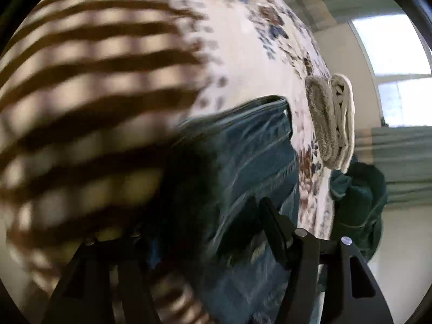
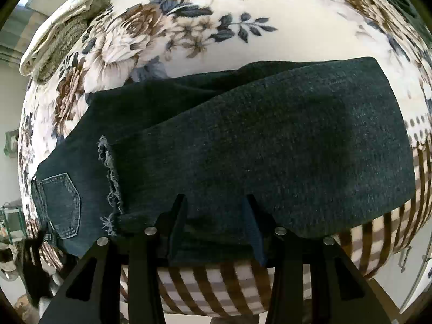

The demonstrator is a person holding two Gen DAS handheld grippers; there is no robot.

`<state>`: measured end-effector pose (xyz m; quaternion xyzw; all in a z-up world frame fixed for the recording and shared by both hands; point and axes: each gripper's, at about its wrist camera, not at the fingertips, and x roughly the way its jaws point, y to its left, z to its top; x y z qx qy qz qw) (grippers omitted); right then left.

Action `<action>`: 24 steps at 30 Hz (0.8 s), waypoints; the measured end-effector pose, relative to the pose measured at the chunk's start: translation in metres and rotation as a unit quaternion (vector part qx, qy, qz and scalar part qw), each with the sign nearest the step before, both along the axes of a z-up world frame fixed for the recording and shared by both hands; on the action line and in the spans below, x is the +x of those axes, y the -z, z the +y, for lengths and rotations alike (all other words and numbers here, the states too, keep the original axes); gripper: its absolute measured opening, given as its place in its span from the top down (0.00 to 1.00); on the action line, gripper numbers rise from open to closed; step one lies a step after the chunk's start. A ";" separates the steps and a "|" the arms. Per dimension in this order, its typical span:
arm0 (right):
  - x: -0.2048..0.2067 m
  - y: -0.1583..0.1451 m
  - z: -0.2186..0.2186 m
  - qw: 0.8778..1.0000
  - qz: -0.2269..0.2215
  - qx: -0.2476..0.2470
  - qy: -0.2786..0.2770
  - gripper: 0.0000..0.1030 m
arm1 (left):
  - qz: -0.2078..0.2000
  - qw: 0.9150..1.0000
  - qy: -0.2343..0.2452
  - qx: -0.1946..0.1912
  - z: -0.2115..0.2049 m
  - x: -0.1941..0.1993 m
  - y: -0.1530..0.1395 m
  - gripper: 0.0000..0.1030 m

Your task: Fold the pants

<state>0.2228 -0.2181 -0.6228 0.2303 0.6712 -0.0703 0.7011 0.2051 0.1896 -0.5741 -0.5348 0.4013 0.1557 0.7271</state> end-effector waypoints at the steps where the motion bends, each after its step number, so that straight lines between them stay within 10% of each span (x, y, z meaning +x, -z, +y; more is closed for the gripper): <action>1: 0.000 0.000 0.000 1.000 0.000 0.000 0.001 0.56 | -0.004 1.000 0.004 0.009 0.002 0.010 0.000 0.43; 5: -0.001 0.002 -0.001 1.000 0.000 0.001 0.002 0.56 | 0.001 1.000 0.011 0.019 0.004 0.025 0.006 0.46; 11: -0.003 0.003 -0.004 1.000 -0.004 0.008 0.006 0.56 | -0.051 0.990 0.047 0.120 -0.017 0.002 -0.058 0.83; 24: -0.024 -0.015 -0.069 0.998 -0.031 0.034 0.038 0.56 | -0.187 0.943 0.178 0.209 -0.146 0.003 -0.203 0.85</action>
